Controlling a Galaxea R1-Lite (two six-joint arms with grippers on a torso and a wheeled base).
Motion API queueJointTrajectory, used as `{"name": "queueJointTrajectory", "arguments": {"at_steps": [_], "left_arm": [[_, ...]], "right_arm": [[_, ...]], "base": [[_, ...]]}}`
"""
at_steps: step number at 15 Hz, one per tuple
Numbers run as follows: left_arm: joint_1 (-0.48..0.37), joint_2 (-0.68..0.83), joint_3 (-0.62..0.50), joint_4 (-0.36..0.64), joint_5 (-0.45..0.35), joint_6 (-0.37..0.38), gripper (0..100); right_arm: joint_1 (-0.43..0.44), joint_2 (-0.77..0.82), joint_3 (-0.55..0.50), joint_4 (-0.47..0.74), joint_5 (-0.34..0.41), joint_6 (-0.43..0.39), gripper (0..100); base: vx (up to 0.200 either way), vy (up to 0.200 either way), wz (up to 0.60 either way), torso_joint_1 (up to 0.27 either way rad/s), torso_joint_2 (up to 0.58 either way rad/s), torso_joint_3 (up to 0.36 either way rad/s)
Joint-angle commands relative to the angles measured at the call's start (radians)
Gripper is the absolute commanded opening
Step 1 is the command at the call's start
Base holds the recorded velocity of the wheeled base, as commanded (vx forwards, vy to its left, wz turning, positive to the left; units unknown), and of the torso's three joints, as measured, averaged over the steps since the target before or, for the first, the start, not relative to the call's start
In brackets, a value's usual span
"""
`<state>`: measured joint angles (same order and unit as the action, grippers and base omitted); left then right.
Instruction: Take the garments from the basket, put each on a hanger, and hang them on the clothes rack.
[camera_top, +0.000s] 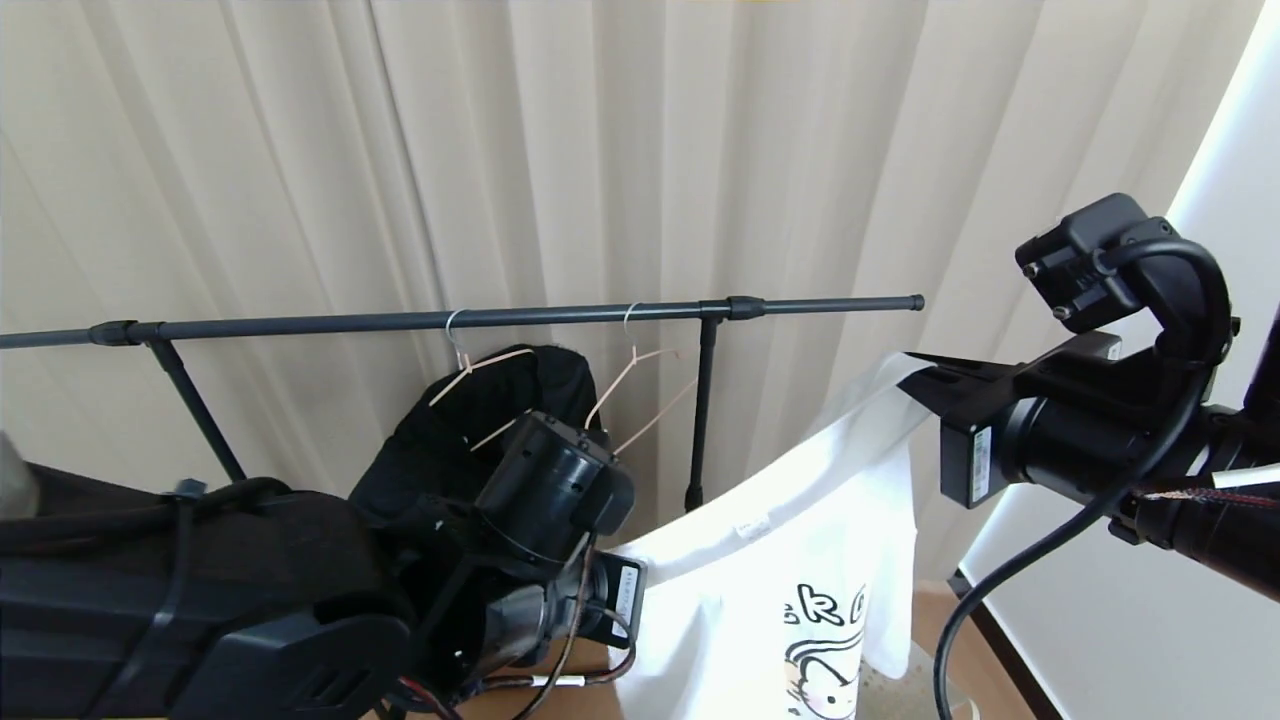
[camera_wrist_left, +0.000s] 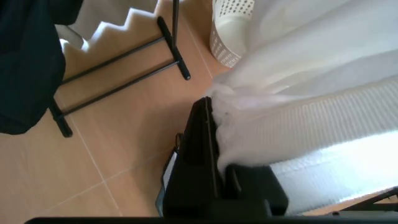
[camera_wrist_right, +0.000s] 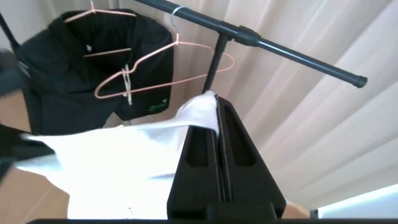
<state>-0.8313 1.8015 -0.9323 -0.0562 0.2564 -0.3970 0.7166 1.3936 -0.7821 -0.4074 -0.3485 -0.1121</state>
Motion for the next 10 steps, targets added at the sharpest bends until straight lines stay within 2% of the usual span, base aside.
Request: {"name": "queueJointTrajectory", "arguments": {"at_steps": [1,4,6,10], "left_arm": [[-0.003,-0.116,0.003,0.001,0.024,0.007,0],[0.000,-0.186,0.001,0.042,0.037,0.046,0],[0.004,-0.218,-0.014,0.107,0.096,0.075,0],[0.009,-0.278,-0.016,0.168,0.135,0.076,0]], "right_arm": [[-0.002,0.021,0.021,0.001,-0.006,-0.014,0],[0.000,0.081,0.027,-0.002,-0.072,-0.020,0],[0.004,0.108,0.020,-0.010,-0.107,-0.017,0],[0.041,0.163,0.018,-0.235,-0.118,0.002,0]], "base": [[0.000,0.000,0.00,0.000,0.00,0.000],[0.000,0.000,0.00,0.000,0.00,0.000],[0.000,0.000,0.00,0.000,0.00,0.000],[0.000,0.000,0.00,0.000,0.00,0.000]]}}
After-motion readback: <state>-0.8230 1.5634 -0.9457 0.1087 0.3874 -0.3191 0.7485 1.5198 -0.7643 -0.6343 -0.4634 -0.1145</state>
